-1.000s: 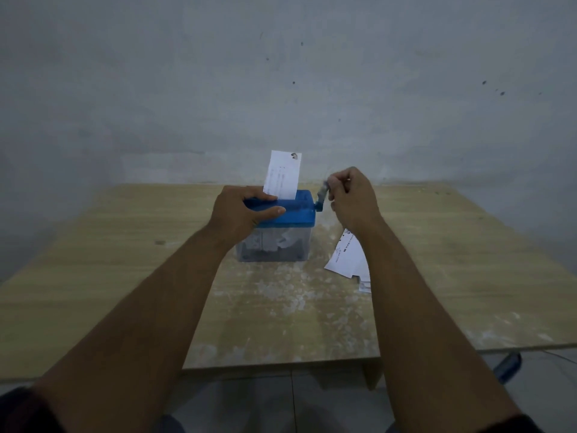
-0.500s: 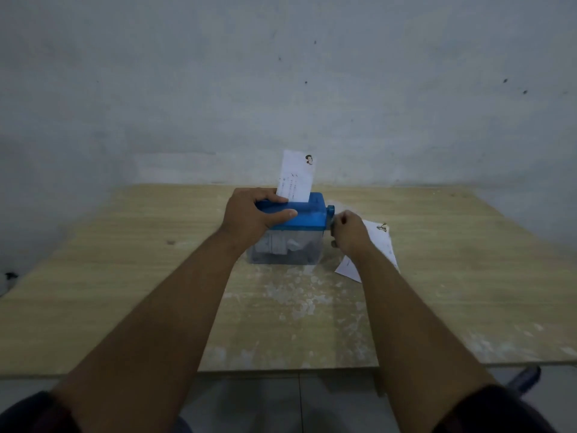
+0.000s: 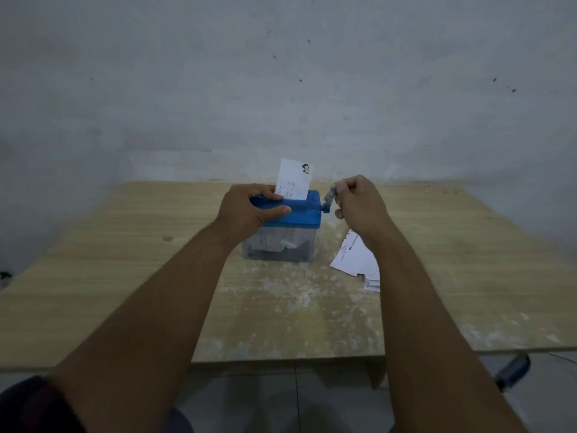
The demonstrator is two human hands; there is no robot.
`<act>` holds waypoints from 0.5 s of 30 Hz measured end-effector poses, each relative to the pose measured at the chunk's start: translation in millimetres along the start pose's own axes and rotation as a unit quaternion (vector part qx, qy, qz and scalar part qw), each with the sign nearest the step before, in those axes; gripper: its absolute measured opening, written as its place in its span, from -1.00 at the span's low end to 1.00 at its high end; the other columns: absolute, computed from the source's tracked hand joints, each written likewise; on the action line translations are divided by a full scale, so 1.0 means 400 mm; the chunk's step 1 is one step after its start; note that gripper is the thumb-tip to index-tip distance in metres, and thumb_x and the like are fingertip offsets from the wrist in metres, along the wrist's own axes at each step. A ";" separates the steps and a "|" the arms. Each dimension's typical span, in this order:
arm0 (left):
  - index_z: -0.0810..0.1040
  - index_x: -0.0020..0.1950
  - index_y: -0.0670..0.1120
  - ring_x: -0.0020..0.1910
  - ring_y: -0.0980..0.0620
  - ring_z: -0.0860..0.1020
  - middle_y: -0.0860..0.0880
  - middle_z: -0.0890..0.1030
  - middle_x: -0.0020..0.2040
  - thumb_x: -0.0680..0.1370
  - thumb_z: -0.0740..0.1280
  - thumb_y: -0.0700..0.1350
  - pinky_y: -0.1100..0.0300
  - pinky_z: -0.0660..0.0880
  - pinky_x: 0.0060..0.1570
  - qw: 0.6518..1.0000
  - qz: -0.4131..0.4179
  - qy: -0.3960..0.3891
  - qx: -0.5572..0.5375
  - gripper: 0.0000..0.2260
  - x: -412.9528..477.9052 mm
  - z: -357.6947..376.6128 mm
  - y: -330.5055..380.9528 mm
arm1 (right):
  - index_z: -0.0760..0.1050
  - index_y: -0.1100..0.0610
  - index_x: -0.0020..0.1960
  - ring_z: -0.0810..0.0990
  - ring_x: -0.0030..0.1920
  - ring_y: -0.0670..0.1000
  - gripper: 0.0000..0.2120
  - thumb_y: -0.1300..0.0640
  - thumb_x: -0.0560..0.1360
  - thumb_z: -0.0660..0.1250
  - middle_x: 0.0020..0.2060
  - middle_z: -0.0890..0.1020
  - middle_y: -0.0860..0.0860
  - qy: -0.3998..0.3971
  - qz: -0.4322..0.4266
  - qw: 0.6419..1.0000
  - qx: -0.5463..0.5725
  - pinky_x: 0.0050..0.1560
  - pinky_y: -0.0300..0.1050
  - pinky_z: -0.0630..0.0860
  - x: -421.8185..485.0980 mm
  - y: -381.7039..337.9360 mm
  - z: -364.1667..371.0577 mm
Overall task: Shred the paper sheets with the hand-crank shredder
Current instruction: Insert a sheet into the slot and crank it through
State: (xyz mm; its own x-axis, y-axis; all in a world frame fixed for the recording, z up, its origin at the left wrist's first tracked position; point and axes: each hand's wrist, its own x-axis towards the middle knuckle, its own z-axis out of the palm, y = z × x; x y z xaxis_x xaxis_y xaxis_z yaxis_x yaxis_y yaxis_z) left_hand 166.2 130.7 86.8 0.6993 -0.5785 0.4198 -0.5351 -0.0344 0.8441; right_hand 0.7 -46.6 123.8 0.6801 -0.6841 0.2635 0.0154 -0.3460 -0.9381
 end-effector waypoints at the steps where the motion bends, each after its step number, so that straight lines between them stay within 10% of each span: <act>1: 0.77 0.05 -0.19 -0.05 0.45 0.63 0.12 0.69 0.08 0.40 0.67 -0.16 0.47 0.57 -0.08 1.000 0.000 -0.004 -0.003 -0.74 -0.001 -0.001 0.001 | 0.49 0.21 0.06 0.55 -0.22 -0.03 -0.78 0.07 0.73 0.20 -0.20 0.68 0.02 -0.006 -0.004 1.000 0.000 -0.24 -0.08 0.52 0.019 -0.004 0.001; 9: 0.78 0.06 -0.16 0.00 0.38 0.65 0.07 0.71 0.12 0.41 0.67 -0.13 0.44 0.58 -0.04 1.000 0.016 0.003 -0.009 -0.73 -0.008 -0.002 -0.007 | 0.47 0.22 0.02 0.55 -0.22 0.03 -0.75 0.03 0.72 0.25 -0.20 0.63 0.08 -0.004 0.027 0.997 -0.070 -0.02 0.12 0.63 0.142 0.042 0.041; 15: 0.77 0.04 -0.19 0.05 0.27 0.69 -0.02 0.73 0.16 0.39 0.69 -0.16 0.36 0.63 -0.02 0.999 0.015 0.016 -0.029 -0.73 -0.012 0.007 -0.010 | 0.42 0.17 -0.11 0.44 -0.28 0.07 -0.79 0.27 0.70 0.15 -0.24 0.52 0.14 -0.038 0.160 0.985 -0.043 -0.23 0.02 0.48 0.094 0.173 0.079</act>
State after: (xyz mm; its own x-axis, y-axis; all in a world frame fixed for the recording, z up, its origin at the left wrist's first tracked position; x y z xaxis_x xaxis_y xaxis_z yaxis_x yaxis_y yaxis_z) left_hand 163.6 131.5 80.6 0.6983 -0.5528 0.4548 -0.5281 0.0311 0.8486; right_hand 50.5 -76.2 61.6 0.6935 -0.7176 -0.0644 -0.2693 -0.1754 -0.9469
